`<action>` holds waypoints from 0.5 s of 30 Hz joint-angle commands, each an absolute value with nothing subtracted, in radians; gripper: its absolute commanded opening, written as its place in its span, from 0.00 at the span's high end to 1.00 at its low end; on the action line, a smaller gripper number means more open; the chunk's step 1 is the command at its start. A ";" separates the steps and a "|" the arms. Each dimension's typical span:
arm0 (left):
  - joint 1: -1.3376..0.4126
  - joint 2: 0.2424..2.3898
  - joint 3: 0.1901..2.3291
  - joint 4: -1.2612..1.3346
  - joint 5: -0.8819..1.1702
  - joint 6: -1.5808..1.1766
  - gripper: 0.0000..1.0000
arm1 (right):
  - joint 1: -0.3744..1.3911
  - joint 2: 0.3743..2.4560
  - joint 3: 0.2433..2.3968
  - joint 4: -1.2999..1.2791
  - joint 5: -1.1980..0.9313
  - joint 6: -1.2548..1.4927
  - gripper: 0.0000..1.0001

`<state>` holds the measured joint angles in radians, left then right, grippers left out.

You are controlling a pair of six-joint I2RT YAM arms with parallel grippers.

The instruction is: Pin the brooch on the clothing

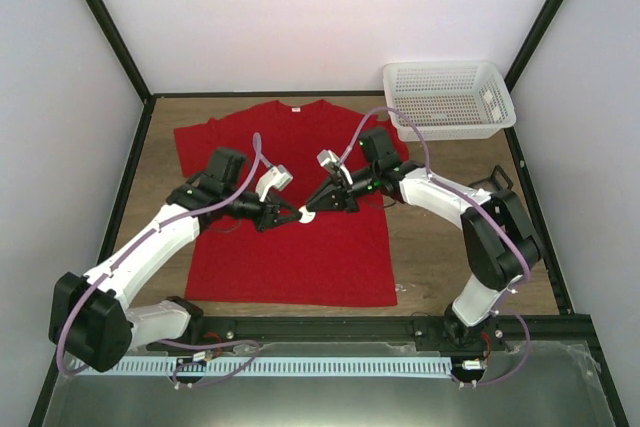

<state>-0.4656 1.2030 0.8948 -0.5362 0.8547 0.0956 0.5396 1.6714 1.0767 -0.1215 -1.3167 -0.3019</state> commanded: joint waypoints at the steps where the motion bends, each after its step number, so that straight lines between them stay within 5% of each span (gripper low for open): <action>1: -0.471 1.178 0.896 -0.527 0.882 0.121 1.00 | 0.549 1.680 1.120 -0.136 -1.325 -0.303 0.94; 7: -0.471 1.172 0.902 -0.530 0.875 0.114 1.00 | 0.550 1.667 1.114 -0.118 -1.329 -0.288 0.99; 10: -0.462 1.147 0.916 -0.524 0.859 0.079 0.92 | 0.549 1.609 1.068 0.008 -1.291 -0.176 0.99; 15: -0.413 1.025 0.849 -0.352 0.856 -0.091 0.61 | 0.548 1.472 0.959 0.254 -1.189 0.028 0.99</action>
<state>-0.4511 1.1275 0.8886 -0.5018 0.8391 0.0380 0.5457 1.5860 1.0080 0.0425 -1.2709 -0.1425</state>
